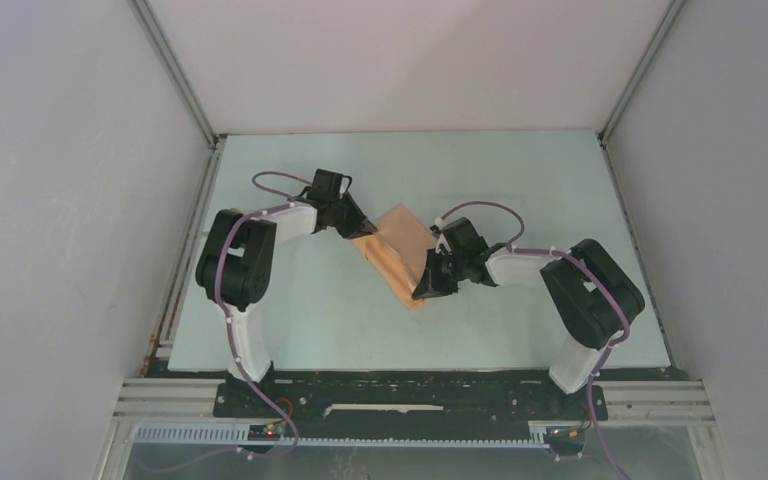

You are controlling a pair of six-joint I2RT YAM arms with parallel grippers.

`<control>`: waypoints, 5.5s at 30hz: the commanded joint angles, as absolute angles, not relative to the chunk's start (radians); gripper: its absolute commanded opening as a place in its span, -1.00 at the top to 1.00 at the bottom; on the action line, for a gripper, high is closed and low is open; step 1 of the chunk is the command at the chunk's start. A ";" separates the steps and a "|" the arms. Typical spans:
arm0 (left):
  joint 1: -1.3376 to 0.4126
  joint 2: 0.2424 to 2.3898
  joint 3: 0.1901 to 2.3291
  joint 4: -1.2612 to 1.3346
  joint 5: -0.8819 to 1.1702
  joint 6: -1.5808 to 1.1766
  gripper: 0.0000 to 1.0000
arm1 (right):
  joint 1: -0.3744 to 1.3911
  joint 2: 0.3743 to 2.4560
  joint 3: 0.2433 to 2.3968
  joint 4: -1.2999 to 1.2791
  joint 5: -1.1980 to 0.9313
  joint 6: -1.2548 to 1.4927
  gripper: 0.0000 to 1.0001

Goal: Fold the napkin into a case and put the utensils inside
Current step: Fold the lower triangle-folded napkin at the center of the board, then smooth out the 2/3-rectangle-folded napkin at the center of the board.

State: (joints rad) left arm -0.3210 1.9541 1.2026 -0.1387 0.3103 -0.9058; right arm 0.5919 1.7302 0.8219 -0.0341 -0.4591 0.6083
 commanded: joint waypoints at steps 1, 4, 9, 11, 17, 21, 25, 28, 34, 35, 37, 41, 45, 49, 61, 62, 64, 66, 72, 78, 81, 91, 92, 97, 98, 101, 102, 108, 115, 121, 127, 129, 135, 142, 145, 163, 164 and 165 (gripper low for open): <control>-0.325 1.972 1.235 -0.141 0.328 -0.875 0.73 | 0.605 1.706 0.849 -0.060 -0.421 0.592 1.00; -0.327 1.983 1.239 -0.141 0.335 -0.873 0.73 | 0.612 1.708 0.860 -0.076 -0.405 0.586 0.96; -0.327 1.989 1.248 -0.140 0.336 -0.860 0.74 | 0.619 1.706 0.864 -0.081 -0.399 0.582 0.92; -0.328 1.987 1.251 -0.140 0.339 -0.859 0.73 | 0.622 1.707 0.863 -0.080 -0.397 0.580 0.92; -0.336 1.997 1.269 -0.141 0.340 -0.850 0.74 | 0.629 1.702 0.862 -0.084 -0.381 0.576 0.92; -0.338 2.014 1.278 -0.141 0.338 -0.851 0.74 | 0.635 1.699 0.863 -0.083 -0.367 0.573 0.88; -0.340 2.025 1.290 -0.141 0.339 -0.848 0.74 | 0.639 1.697 0.863 -0.084 -0.355 0.573 0.84; -0.339 2.034 1.295 -0.141 0.340 -0.847 0.74 | 0.638 1.695 0.864 -0.083 -0.354 0.573 0.80; -0.341 2.046 1.290 -0.141 0.349 -0.845 0.75 | 0.640 1.655 0.864 -0.120 -0.325 0.564 0.48; -0.341 2.045 1.289 -0.141 0.349 -0.843 0.75 | 0.639 1.639 0.864 -0.136 -0.313 0.557 0.37; -0.341 2.047 1.289 -0.141 0.351 -0.841 0.75 | 0.639 1.611 0.883 -0.201 -0.288 0.531 0.13; -0.341 2.047 1.290 -0.140 0.360 -0.835 0.76 | 0.638 1.562 0.955 -0.326 -0.234 0.471 -0.12; -0.342 2.044 1.286 -0.139 0.361 -0.827 0.77 | 0.620 1.548 0.973 -0.322 -0.214 0.427 -0.24; -0.344 2.046 1.288 -0.139 0.365 -0.827 0.77 | 0.632 1.604 1.041 -0.322 -0.216 0.394 -0.26; -0.345 2.046 1.305 -0.154 0.374 -0.820 0.74 | 0.700 1.732 1.102 -0.386 -0.101 0.323 -0.06; -0.347 2.047 1.307 -0.154 0.375 -0.821 0.73 | 0.701 1.734 1.103 -0.391 -0.099 0.322 0.03; -0.345 2.049 1.313 -0.156 0.377 -0.821 0.72 | 0.702 1.743 1.102 -0.397 -0.090 0.324 0.23; -0.346 2.044 1.317 -0.161 0.377 -0.818 0.70 | 0.701 1.750 1.103 -0.397 -0.083 0.328 0.44; -0.346 2.011 1.336 -0.180 0.402 -0.809 0.43 | 0.683 1.765 1.102 -0.400 -0.105 0.366 1.00; -0.344 1.957 1.364 -0.192 0.462 -0.807 -0.05 | 0.665 1.773 1.102 -0.408 -0.110 0.397 1.00; -0.342 1.909 1.367 -0.185 0.507 -0.799 -0.31 | 0.658 1.777 1.103 -0.410 -0.112 0.398 1.00; -0.254 1.798 1.176 0.060 0.605 -0.909 0.15 | 0.652 1.775 1.102 -0.403 -0.124 0.393 1.00; -0.249 1.808 1.159 0.087 0.608 -0.928 0.33 | 0.651 1.775 1.102 -0.400 -0.124 0.394 1.00; -0.241 1.886 1.072 0.294 0.622 -1.047 0.84 | 0.646 1.775 1.102 -0.396 -0.132 0.394 1.00; -0.241 1.902 1.059 0.336 0.624 -1.068 0.90 | 0.644 1.776 1.102 -0.396 -0.132 0.393 1.00; -0.241 1.944 1.032 0.425 0.625 -1.103 1.00 | 0.641 1.780 1.103 -0.395 -0.142 0.388 1.00; -0.240 1.959 1.026 0.436 0.622 -1.104 0.99 | 0.641 1.779 1.102 -0.394 -0.143 0.387 1.00; -0.235 2.008 0.993 0.475 0.597 -1.112 1.00 | 0.635 1.778 1.103 -0.388 -0.150 0.386 1.00; -0.206 2.035 0.955 0.474 0.563 -1.148 1.00 | 0.617 1.789 1.125 -0.384 -0.165 0.366 0.92; -0.193 2.019 0.945 0.449 0.536 -1.124 1.00 | 0.608 1.813 1.154 -0.403 -0.170 0.347 0.95; -0.198 2.040 0.962 0.447 0.559 -1.124 1.00 | 0.610 1.797 1.174 -0.462 -0.110 0.347 0.63; -0.199 2.041 0.963 0.447 0.560 -1.121 1.00 | 0.618 1.771 1.206 -0.517 -0.043 0.342 0.37; -0.200 2.043 0.971 0.446 0.563 -1.120 1.00 | 0.645 1.699 1.272 -0.498 -0.116 0.327 -0.12; -0.201 2.043 0.971 0.433 0.566 -1.112 1.00 | 0.632 1.925 1.262 0.112 -0.718 0.593 -0.30; -0.202 2.037 0.976 0.410 0.567 -1.097 1.00 | 0.619 2.038 1.293 0.329 -0.862 0.721 -0.38; -0.200 2.064 1.002 0.371 0.574 -1.088 1.00 | 0.578 2.167 1.290 0.133 -0.956 0.634 -0.90; -0.199 2.065 1.003 0.370 0.573 -1.088 1.00 | 0.575 2.161 1.275 0.133 -0.957 0.631 -0.91; -0.198 2.065 1.005 0.369 0.575 -1.088 1.00 | 0.573 2.152 1.254 0.135 -0.960 0.628 -0.91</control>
State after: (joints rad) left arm -0.1989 2.0441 0.9791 0.3901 0.5797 -1.1164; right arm 0.5854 2.2002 1.3167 0.1772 -0.9485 0.6590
